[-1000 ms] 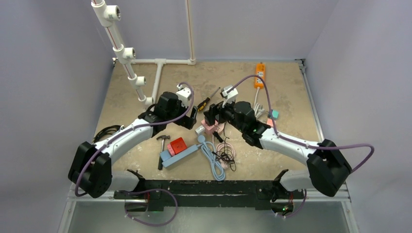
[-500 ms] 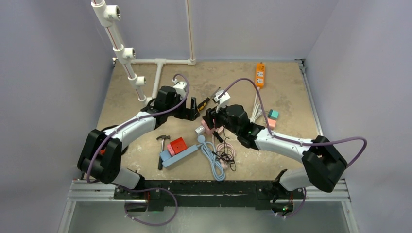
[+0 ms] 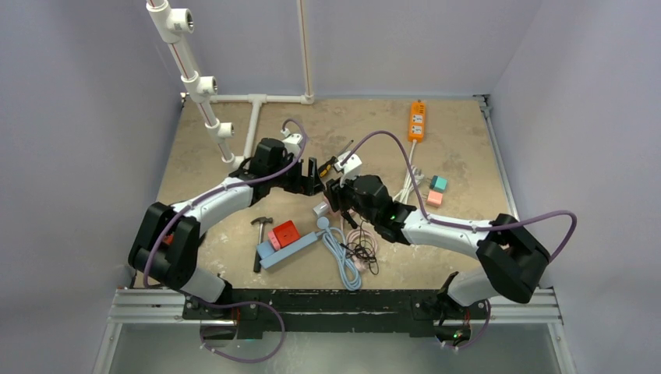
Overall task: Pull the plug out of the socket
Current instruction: Remove the plug from the socket.
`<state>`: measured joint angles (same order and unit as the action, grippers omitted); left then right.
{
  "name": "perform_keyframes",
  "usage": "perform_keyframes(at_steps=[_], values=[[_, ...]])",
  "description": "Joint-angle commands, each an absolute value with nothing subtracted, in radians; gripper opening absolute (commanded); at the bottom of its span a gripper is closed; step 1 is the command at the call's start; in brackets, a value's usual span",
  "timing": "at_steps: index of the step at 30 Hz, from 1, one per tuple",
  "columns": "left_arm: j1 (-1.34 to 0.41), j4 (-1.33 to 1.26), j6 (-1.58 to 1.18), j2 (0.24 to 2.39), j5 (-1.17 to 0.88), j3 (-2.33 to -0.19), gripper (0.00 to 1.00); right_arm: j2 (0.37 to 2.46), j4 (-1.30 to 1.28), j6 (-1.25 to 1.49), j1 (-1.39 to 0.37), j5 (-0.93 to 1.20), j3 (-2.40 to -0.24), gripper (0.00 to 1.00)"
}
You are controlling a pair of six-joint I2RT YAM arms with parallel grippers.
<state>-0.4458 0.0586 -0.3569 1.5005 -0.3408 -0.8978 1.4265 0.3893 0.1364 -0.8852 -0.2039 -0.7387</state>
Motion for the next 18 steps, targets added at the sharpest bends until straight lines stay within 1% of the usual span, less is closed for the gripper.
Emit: perform_keyframes(at_steps=[1, 7, 10, 18], values=[[-0.446, 0.044, -0.361, 1.536, -0.408, -0.95, 0.8, 1.43, 0.435, 0.126, -0.894, -0.291, -0.738, 0.51], [-0.448, 0.032, -0.372, 1.566, -0.446, -0.951, 0.72, 1.44, 0.433, 0.126, -0.897, -0.305, -0.742, 0.47], [-0.452, 0.027, -0.376, 1.583, -0.453, -0.95, 0.7, 1.442, 0.431, 0.125, -0.899, -0.304, -0.742, 0.46], [-0.454, 0.034, -0.373, 1.588, -0.455, -0.957, 0.65, 1.46, 0.42, 0.119, -0.9, -0.28, -0.754, 0.47]])
